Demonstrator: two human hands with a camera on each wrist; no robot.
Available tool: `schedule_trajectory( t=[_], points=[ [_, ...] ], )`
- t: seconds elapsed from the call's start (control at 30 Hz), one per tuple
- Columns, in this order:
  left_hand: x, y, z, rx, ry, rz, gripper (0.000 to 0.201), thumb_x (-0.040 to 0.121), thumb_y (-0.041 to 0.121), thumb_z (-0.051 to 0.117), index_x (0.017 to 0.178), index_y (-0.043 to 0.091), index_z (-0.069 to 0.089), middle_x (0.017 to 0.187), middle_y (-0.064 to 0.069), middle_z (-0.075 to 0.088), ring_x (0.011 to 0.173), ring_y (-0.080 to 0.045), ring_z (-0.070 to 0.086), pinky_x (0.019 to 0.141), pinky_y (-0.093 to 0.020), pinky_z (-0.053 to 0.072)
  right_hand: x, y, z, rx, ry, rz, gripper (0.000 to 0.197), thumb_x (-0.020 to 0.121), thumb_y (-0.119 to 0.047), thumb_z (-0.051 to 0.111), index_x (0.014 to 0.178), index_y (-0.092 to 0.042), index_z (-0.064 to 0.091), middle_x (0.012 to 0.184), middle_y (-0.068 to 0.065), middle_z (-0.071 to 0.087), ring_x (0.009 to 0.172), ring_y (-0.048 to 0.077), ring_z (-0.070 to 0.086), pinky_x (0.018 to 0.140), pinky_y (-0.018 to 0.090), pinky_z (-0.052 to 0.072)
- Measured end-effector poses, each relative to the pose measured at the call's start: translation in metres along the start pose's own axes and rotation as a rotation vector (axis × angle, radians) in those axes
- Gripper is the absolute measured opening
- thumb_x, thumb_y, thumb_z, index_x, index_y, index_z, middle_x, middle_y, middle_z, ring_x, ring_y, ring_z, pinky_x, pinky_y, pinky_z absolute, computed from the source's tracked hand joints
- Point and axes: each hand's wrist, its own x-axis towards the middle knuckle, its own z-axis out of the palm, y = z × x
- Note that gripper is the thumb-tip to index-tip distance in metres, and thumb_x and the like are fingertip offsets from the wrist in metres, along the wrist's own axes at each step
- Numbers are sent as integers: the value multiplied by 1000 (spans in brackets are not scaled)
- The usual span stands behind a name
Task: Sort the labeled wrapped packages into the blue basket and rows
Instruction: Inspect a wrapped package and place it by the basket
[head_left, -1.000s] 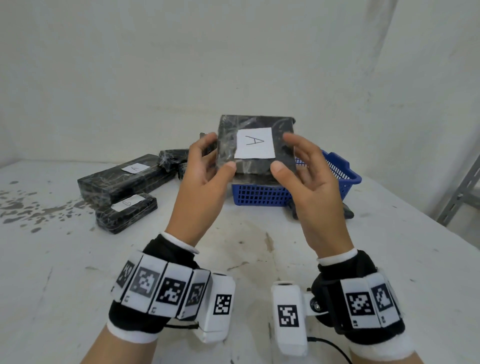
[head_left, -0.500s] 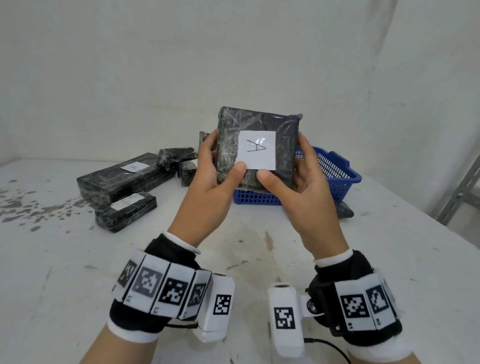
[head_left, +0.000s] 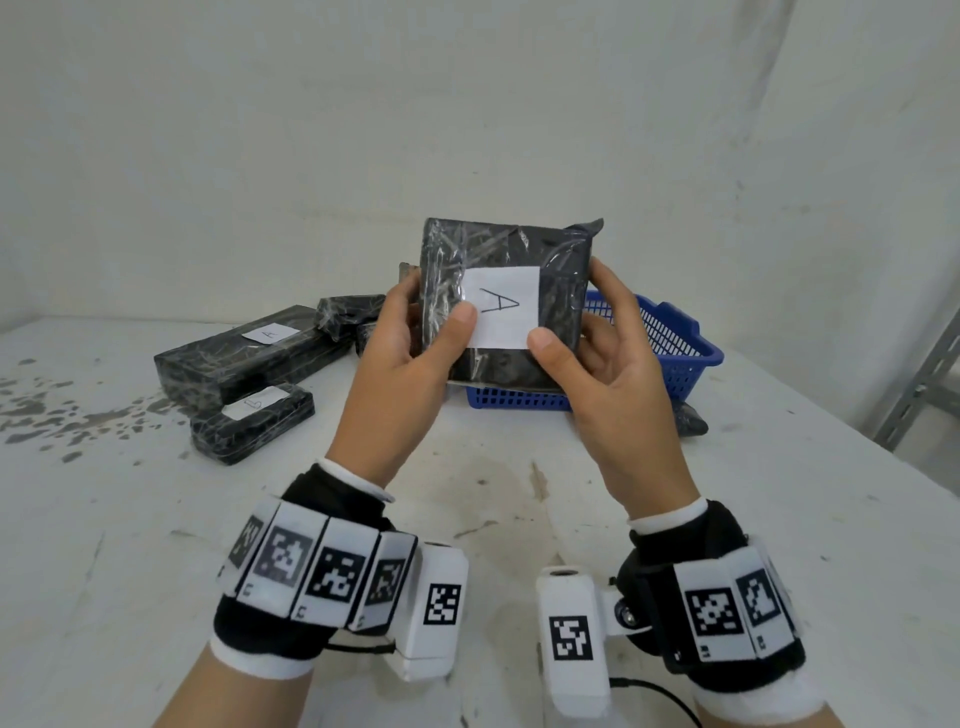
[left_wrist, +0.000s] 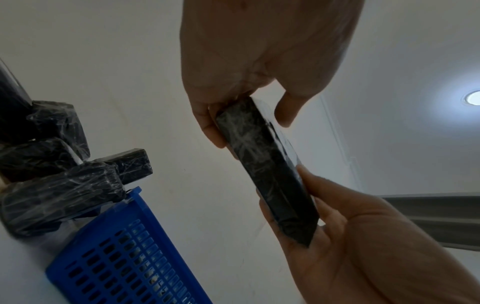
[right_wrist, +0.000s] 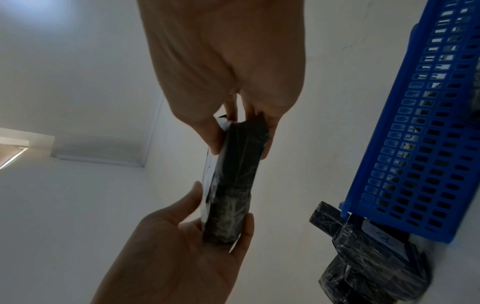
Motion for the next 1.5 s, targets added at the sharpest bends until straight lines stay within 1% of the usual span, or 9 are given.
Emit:
schedule_trajectory(
  t=[0.23,0.37,0.47,0.67,0.87,1.03,1.17,1.37,1.5],
  points=[
    [-4,-1,7,82,-57,5,50,97,20,55,142,16,33,117,17,60,107,8,59,93,-15,47,-1,0,3,-73,39,-12,69,90,-18,73,145,-34,35,121,-3,69,110,7,68,91,27,55],
    [-5,1,7,93,-56,5,54,96,23,55,144,15,31,117,18,59,108,5,59,100,-23,47,-1,0,4,-60,57,-10,62,90,-17,73,139,-33,39,112,-9,72,103,4,70,85,23,56],
    [-4,1,8,96,-59,12,60,98,32,53,149,18,26,131,10,57,120,0,54,108,-30,42,0,-1,3,-26,55,3,52,92,-16,69,134,-32,43,101,-15,74,99,1,71,80,19,55],
    [-2,-1,7,65,-19,4,73,88,54,47,150,22,27,145,3,48,133,-11,46,113,-41,36,0,-2,3,30,33,59,46,97,-22,60,141,-24,45,101,-4,77,102,12,72,88,33,58],
    [-2,-2,5,41,14,-50,52,88,46,46,132,18,49,114,9,65,110,-11,60,105,-43,44,0,-4,2,47,80,119,24,97,-24,61,119,-18,56,101,5,78,95,20,75,86,50,60],
    [-3,0,7,112,30,-48,40,100,45,42,131,20,43,110,10,61,106,-8,59,100,-38,47,-2,-5,4,61,80,119,15,96,-29,63,107,-23,56,94,6,77,89,21,75,81,47,61],
    [-4,2,8,66,19,-39,48,92,56,46,125,21,44,111,8,63,105,-6,61,94,-29,47,-3,-6,6,43,109,95,34,81,-43,68,103,-22,54,91,7,77,87,20,75,78,43,61],
    [-6,2,10,19,-11,-24,50,87,57,52,119,19,48,105,1,64,97,-9,63,89,-31,52,-4,-4,9,3,145,56,38,80,-39,74,104,-20,51,96,5,77,90,19,75,84,44,61],
    [-3,2,7,-5,22,-50,34,88,41,64,108,16,54,101,2,69,93,-10,67,86,-30,52,-3,-2,8,-33,157,65,34,84,-35,74,106,-20,53,96,1,77,89,15,75,79,40,62]
  ],
)
